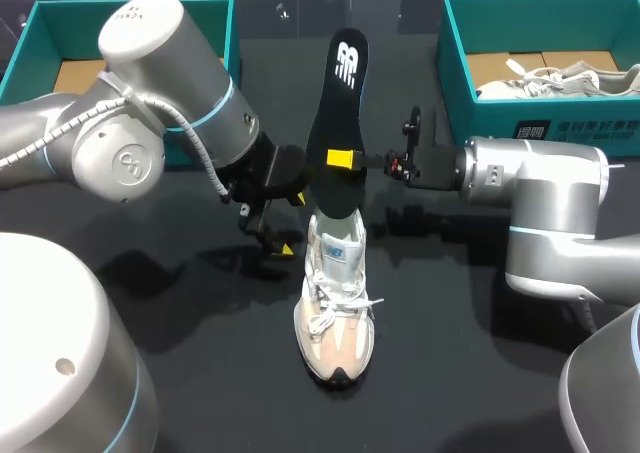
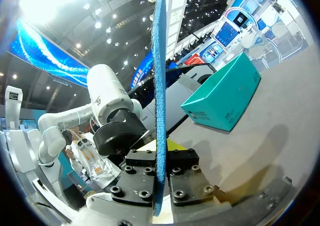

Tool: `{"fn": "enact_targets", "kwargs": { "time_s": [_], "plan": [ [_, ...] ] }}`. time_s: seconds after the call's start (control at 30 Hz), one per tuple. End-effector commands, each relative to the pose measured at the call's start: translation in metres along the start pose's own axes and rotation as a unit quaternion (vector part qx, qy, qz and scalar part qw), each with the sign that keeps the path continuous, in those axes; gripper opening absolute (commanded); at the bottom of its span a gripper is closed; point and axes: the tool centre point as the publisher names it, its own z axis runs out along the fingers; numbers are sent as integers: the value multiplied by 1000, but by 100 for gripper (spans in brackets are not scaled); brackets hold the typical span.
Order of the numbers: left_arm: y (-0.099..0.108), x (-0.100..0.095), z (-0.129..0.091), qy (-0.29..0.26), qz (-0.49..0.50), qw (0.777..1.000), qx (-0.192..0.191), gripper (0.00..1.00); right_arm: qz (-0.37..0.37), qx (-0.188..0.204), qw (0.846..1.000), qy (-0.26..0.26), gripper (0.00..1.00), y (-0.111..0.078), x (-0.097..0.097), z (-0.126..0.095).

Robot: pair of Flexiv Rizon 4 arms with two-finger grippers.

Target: Take the shoe out of the shoebox, open the shoe tongue, remove and reinsert the insole, then place the shoe into the shoebox

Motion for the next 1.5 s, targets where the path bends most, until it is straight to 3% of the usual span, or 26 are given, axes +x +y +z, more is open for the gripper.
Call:
{"fn": "enact_targets", "kwargs": {
  "time_s": [0.03,0.73,1.5],
  "plan": [
    [-3,-4,7,4,2,1000,-1,100,-3,-4,1000,2,0,-4,-4,0],
    [-10,-14,18,6,7,1000,-8,100,-32,-11,999,4,0,-12,-5,-8],
    [-11,-16,20,9,6,1000,-14,100,-69,-5,997,20,0,-21,-5,-2]
  ]
}}
